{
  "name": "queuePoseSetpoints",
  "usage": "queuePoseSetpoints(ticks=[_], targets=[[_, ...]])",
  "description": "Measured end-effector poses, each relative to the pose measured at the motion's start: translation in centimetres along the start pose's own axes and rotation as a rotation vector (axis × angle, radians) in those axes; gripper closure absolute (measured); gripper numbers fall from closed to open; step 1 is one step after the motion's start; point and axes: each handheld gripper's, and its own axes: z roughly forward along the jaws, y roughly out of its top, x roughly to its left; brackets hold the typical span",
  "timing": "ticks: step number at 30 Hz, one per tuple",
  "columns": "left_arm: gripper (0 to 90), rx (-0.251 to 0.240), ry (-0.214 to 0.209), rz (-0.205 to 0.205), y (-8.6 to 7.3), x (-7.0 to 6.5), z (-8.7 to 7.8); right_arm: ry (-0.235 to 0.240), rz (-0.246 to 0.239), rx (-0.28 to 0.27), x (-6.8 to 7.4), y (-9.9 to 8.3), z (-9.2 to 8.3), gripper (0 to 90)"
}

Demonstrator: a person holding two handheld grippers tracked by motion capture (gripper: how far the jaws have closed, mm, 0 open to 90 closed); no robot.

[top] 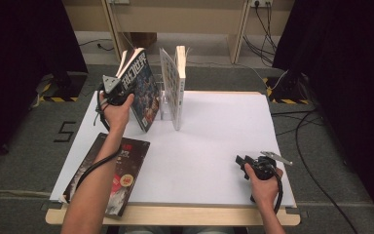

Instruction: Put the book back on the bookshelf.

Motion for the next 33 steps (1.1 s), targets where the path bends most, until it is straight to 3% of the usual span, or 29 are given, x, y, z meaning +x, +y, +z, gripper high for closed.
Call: queuePoseSetpoints(ticks=[2,4,6,12,24,33], targets=[[67.2,0.003,-0.022,-0.039,-0.1,0.6,-0.1,-0.004,-0.003,0.002,0.1,0.0,0.0,53.5],[65.8,0.013,-0.036,-0.036,0.0,0.8,-0.1,-0.005,-0.008,0.001,0.1,0.0,0.0,53.5],[65.3,0.015,-0.050,-0.059,0.0,1.0,-0.1,-0.004,-0.004,0.002,0.1,0.0,0.0,53.5],[59.0,0.016,-0.052,-0.098,0.1,0.7,-0.1,-0.002,0.004,0.002,0.1,0.0,0.0,53.4],[48.3,0.009,-0.045,-0.122,0.1,0.6,-0.9,-0.003,0.001,-0.001,0.1,0.0,-0.1,53.3],[47.7,-0.012,-0.039,-0.142,0.7,1.2,-2.0,-0.005,0.001,0.003,0.2,0.0,-0.1,53.3]])
